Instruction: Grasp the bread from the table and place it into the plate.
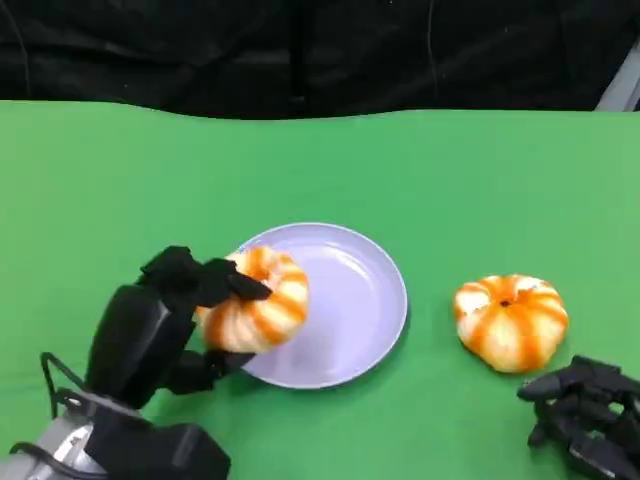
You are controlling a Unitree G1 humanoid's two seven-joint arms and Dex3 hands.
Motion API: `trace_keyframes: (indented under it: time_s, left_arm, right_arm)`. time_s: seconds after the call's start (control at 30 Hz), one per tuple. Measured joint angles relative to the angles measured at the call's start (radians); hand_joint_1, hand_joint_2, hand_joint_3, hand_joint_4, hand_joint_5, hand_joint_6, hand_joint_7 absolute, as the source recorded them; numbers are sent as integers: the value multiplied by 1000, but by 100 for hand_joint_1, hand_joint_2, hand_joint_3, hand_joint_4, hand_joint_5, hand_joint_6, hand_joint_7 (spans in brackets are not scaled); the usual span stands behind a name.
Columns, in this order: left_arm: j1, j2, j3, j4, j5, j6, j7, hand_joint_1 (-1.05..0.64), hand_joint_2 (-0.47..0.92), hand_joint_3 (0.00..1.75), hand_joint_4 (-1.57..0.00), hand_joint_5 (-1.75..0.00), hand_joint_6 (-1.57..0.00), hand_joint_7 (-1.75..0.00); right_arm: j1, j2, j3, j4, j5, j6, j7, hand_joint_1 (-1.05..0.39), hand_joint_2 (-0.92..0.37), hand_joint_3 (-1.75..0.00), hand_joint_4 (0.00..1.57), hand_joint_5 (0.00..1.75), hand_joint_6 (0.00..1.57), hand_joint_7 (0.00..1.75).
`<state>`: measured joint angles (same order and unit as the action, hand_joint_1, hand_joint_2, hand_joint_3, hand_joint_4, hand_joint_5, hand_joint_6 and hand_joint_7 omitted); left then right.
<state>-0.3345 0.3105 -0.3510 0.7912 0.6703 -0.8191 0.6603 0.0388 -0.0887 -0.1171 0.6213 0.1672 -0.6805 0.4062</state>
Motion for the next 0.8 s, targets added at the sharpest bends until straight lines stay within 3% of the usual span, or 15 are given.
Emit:
trace_keyframes:
  time_s: [0.8]
  left_arm:
    - [-2, -8, 2, 4, -1, 0, -14, -3, 74, 51, -69, -134, -87, -86]
  right_arm:
    - [20, 3, 12, -21, -8, 9, -14, 2, -92, -37, 74, 137, 89, 79]
